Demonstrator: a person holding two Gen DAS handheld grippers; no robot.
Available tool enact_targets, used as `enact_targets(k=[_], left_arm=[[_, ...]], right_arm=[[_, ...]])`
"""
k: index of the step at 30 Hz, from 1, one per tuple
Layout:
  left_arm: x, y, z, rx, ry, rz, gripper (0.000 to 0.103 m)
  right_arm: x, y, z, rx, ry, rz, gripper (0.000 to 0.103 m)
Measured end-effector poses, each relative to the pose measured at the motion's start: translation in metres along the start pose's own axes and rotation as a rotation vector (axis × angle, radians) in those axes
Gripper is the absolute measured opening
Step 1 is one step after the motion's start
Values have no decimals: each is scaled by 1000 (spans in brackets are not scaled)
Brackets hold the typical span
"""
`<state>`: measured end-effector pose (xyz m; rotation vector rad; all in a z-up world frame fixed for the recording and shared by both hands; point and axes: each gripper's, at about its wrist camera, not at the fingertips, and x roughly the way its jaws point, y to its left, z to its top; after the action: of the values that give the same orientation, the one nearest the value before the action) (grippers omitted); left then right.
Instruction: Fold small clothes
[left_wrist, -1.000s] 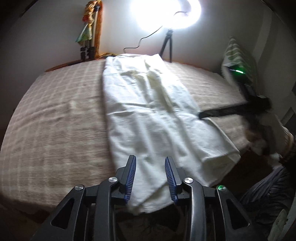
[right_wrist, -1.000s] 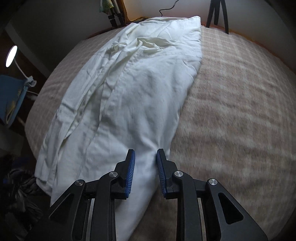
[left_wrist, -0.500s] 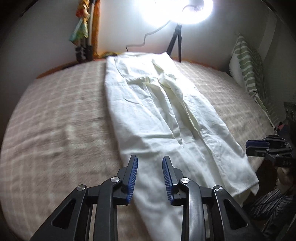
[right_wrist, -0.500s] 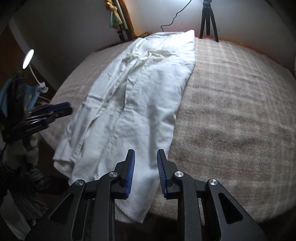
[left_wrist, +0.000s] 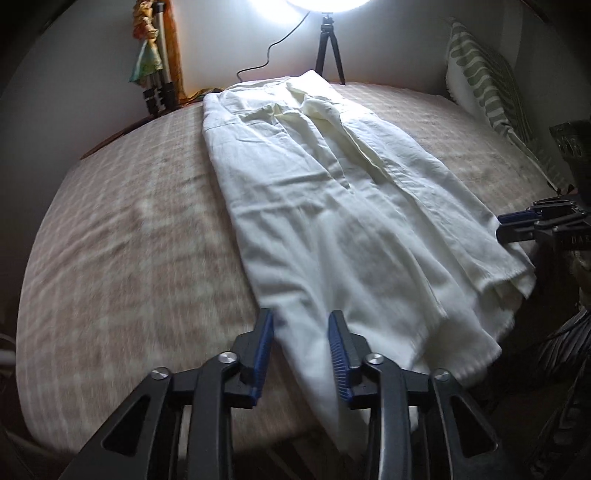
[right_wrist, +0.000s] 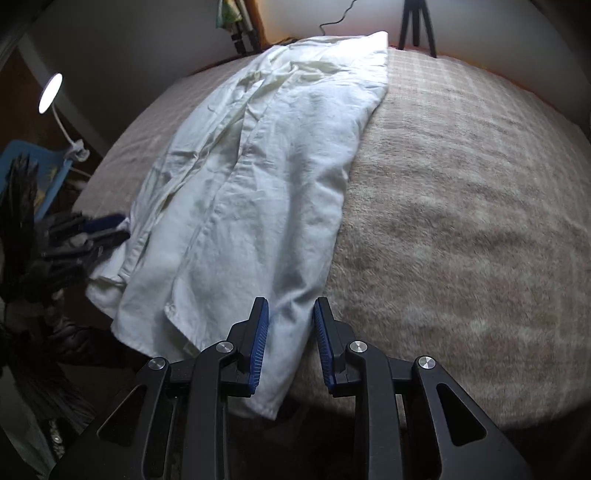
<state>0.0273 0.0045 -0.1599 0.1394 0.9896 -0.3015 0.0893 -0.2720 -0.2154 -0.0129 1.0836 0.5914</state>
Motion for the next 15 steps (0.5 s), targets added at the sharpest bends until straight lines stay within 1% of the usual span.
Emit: enact_targets(k=[1, 2, 3, 4, 5, 9, 15], left_arm=[[-6, -2, -3, -2, -4, 6, 38], [-9, -5, -5, 0, -6, 8, 46], [-14, -9, -7, 2, -9, 13, 56], [-17, -11, -8, 3, -16, 15, 59], [-19, -13, -9, 3, -21, 16, 61], [-21, -16, -12, -15, -8, -4, 61], [-17, -14, -18, -52, 26, -20, 61]], right_arm=[[-4, -3, -2, 14, -8, 4, 32], [-5, -4, -4, 21, -12, 3, 35], [-8, -6, -6, 28, -19, -1, 41], [-9, -8, -7, 31, -21, -1, 43], [-9, -10, -8, 39, -17, 6, 43], [-6, -22, -14, 82, 6, 56, 43], [-6, -21, -19, 91, 11, 94, 43]])
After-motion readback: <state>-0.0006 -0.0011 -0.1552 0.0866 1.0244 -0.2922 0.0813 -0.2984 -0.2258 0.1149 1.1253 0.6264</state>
